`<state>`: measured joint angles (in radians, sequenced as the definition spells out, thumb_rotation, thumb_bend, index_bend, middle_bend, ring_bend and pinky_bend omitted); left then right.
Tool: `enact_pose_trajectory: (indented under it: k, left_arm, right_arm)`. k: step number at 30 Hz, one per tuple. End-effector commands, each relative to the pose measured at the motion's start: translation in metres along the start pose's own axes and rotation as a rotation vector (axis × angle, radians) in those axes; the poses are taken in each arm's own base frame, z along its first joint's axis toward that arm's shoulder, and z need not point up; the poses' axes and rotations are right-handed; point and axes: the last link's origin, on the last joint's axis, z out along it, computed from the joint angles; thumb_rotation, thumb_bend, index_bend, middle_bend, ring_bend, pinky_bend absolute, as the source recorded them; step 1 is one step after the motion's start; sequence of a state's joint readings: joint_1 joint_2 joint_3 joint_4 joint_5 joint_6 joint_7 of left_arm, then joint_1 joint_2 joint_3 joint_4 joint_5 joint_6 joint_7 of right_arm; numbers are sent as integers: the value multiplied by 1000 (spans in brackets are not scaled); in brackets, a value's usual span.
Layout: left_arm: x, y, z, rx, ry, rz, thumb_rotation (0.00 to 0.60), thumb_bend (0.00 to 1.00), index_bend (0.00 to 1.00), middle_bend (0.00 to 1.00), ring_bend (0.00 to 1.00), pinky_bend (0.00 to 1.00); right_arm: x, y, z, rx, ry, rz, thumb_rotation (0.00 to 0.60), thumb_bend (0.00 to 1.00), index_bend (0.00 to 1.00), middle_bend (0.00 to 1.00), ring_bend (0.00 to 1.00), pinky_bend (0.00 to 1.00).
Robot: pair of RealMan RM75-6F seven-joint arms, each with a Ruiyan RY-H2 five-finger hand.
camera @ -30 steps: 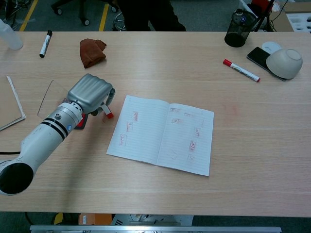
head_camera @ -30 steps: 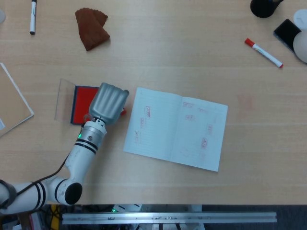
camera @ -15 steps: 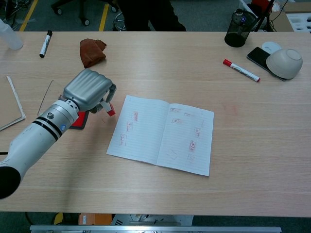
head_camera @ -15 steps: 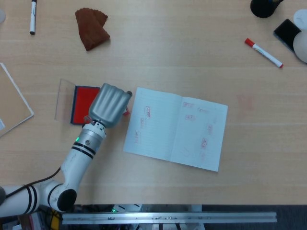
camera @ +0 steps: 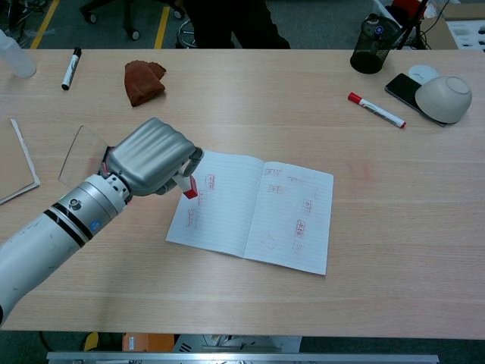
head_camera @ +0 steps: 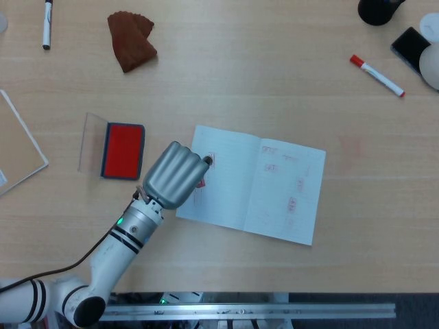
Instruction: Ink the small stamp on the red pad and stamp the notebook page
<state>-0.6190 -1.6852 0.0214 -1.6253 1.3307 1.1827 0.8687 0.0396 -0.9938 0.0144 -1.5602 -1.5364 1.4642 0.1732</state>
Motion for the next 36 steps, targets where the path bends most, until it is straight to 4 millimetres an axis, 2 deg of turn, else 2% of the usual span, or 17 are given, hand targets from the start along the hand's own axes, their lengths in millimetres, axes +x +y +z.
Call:
enact_pose_trajectory:
  k: [1,5,8,14,23,30,36]
  left_arm:
    - [-1,8,-3,-20,-2,0,600,260,591,994,996,1000]
    - [-2,14,-3,-34,9,18,600,261,591,994,997,1000]
    - [-3,10,0,-30,19,47,600,260,594,994,996,1000]
    - [-11,-21,3,28,6,98,600,260,599,994,996,1000]
    - [-38,-74,-11,110,-53,163,600,261,601,994,996,1000]
    - [-53,-101,-15,159,-64,184,600,260,606,995,996,1000]
    - [-61,-114,-17,187,-73,185,600,260,607,995,996,1000]
  right_arm:
    - [0,1,-1,-2,-1,1,600,303,114,183,90,149]
    - [0,3,-1,-7,-1,-1,600,303,114,183,90,149]
    - [0,3,-1,-9,-2,-2,600,303,114,184,90,149]
    - [-1,1,-1,-6,-6,-1,600,303,114,183,90,149]
    - [-2,-5,4,13,-11,-3,600,303,114,183,90,149]
    - [-2,-10,5,23,-12,-8,600,303,114,183,90,150]
    - [-3,-14,5,26,-15,-12,600,303,114,184,90,150]
